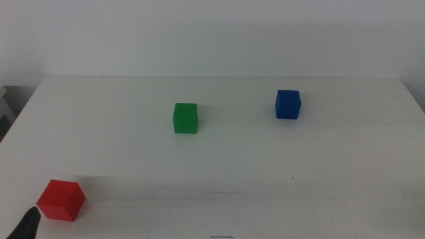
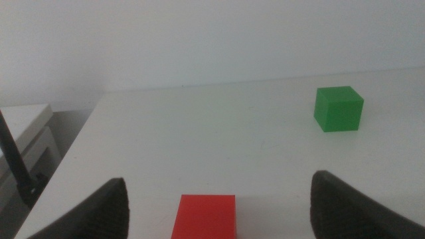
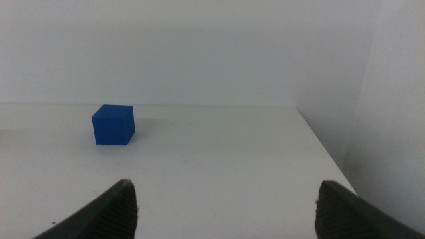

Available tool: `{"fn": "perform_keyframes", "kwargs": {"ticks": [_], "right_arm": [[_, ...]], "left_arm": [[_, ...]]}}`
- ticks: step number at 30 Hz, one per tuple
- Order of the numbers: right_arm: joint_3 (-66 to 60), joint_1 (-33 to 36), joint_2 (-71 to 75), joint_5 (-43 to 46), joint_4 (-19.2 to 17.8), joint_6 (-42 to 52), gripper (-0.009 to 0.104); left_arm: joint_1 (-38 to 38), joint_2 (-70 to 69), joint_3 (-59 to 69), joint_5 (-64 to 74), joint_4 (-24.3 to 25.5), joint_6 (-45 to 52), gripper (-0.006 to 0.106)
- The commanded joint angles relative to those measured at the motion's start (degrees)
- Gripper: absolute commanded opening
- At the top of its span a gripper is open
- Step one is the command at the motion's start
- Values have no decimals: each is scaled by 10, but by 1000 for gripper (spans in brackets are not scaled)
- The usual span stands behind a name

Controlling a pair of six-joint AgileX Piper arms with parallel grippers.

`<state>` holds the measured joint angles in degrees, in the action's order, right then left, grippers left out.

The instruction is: Stack red cubes first, then green, then blue cubes in a specific spot.

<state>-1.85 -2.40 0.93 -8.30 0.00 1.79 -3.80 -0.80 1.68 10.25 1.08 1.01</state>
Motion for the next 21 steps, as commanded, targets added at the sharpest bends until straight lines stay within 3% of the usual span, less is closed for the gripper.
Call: {"fn": "perform_keyframes", "kwargs": {"ticks": [1,7,21], "right_arm": [[12,-1,8,43,-7,5,94],[12,-1,8,43,-7,5,94],[12,-1,8,43,-7,5,94]], "left_arm": [[0,7,-21,-46,-11,-10,94],[-1,148,-161,64,-11,-10,94],[-1,474,-505,505,-11,-10,94]]}}
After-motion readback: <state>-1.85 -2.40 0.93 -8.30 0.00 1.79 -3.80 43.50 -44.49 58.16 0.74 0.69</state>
